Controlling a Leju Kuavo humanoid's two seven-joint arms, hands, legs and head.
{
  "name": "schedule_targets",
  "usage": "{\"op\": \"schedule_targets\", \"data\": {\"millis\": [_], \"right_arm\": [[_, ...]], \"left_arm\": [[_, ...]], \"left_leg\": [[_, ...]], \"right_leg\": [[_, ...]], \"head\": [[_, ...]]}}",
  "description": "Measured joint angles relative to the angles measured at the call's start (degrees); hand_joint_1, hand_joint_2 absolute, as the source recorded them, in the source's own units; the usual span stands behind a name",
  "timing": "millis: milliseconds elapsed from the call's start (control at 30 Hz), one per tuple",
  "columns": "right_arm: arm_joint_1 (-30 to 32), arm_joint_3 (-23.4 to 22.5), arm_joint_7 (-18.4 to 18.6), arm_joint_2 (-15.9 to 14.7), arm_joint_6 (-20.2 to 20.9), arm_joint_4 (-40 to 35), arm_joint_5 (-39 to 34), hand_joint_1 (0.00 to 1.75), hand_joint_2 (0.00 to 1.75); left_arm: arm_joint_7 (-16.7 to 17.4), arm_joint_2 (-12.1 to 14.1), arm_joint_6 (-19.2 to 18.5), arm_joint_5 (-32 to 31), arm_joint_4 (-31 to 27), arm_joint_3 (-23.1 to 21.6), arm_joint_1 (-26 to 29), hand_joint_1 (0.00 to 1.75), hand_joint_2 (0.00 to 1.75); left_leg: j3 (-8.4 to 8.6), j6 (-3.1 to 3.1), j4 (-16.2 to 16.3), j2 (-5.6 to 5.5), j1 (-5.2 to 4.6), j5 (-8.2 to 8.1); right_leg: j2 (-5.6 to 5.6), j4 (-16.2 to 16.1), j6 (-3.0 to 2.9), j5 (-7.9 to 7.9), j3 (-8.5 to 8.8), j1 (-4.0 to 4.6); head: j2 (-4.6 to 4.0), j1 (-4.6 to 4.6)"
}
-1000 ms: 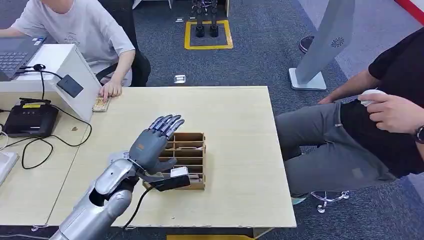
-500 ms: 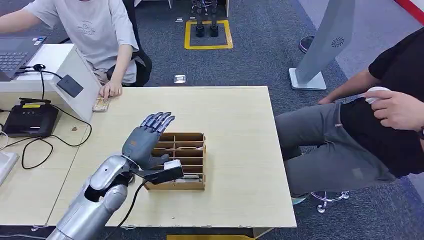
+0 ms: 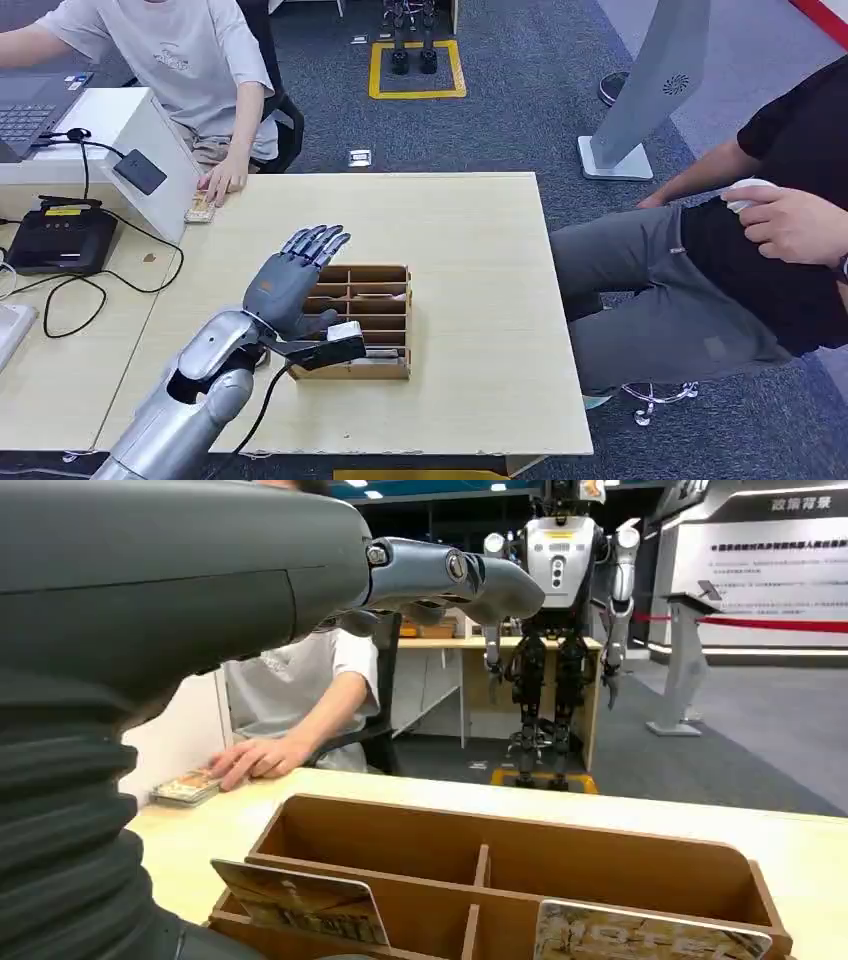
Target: Pass the card to the sensor for recognition and then transmit it.
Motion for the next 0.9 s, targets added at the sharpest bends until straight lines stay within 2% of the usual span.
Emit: {"op": "schedule_targets", "data": {"millis": [900], "right_arm": [[0.0, -0.2, -0.46, 0.0, 0.0, 0.0, 0.9, 0.0, 0.0]], "left_arm": [[-0.15, 2.4, -0.9, -0.11, 2.14, 0.07, -0.06, 0.0, 1.75]], "left_leg": [[0.0, 0.0, 0.0, 0.0, 0.0, 0.0]], "right_leg": [[0.0, 0.01, 0.0, 0.0, 0.0, 0.0]], "head": [[-0.02, 0.0]]}}
